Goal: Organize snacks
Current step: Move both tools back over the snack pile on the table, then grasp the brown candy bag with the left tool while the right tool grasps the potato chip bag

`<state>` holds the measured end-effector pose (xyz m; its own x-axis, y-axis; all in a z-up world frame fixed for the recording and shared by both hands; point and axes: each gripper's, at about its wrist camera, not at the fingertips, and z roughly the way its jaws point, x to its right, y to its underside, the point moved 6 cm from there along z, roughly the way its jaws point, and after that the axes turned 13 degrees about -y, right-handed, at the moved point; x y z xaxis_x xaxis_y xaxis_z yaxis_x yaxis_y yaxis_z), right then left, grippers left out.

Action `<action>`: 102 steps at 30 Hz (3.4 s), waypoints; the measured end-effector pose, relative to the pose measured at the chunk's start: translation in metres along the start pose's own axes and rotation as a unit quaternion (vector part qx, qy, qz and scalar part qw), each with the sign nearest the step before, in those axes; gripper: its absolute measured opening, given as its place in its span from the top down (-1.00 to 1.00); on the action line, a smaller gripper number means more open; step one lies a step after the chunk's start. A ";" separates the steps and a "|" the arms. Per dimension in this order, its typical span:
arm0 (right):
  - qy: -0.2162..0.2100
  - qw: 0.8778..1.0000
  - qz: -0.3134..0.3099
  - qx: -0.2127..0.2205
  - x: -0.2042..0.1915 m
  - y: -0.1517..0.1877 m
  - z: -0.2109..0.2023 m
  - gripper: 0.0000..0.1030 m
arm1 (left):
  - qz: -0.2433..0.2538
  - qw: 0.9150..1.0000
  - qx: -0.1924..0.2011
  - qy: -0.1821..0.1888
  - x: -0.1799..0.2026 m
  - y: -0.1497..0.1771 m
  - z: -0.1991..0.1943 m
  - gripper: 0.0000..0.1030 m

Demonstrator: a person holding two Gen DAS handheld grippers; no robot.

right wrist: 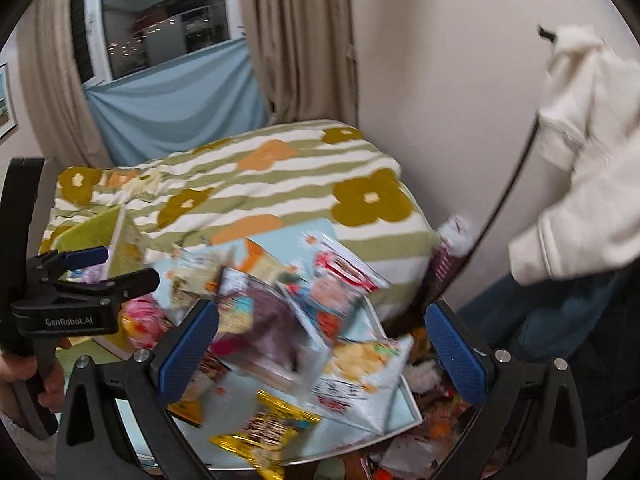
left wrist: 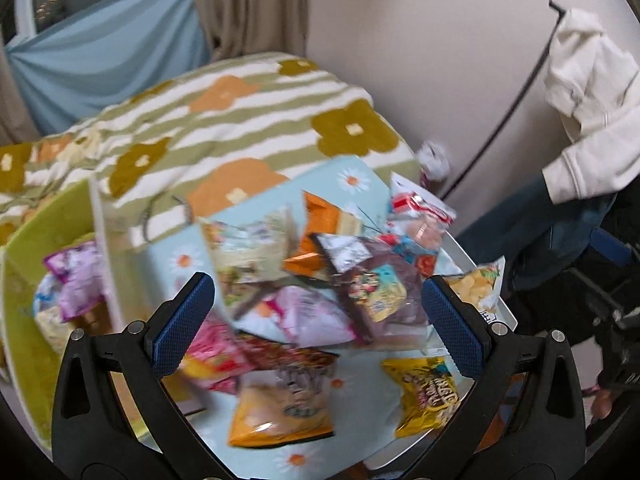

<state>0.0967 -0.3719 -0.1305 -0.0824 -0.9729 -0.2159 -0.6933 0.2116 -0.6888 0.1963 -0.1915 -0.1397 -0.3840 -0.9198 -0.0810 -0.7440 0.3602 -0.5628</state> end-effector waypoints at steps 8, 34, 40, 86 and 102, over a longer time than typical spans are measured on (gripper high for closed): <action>0.013 0.998 0.046 -0.037 0.038 0.047 0.040 -0.99 | 0.020 0.998 -0.057 0.025 0.037 0.012 0.066 -1.00; 0.020 0.990 0.084 -0.115 0.048 0.100 0.109 -0.99 | 0.029 0.991 -0.115 0.068 0.063 0.030 0.118 -0.33; 0.016 0.989 0.093 -0.114 0.050 0.101 0.114 -0.99 | 0.028 0.990 -0.115 0.071 0.060 0.033 0.110 -0.21; -0.009 0.990 0.087 -0.108 0.059 0.101 0.105 -0.48 | 0.023 0.993 -0.097 0.070 0.057 0.037 0.083 -0.13; -0.079 0.984 0.082 -0.141 0.070 0.101 0.143 -0.42 | 0.029 0.993 -0.102 0.060 0.060 0.035 0.100 -0.13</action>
<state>0.1230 -0.4052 -0.3145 -0.1136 -0.8965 -0.4282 -0.8522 0.3094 -0.4218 0.2021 -0.2497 -0.2465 -0.4827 -0.8758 -0.0034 -0.8089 0.4473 -0.3816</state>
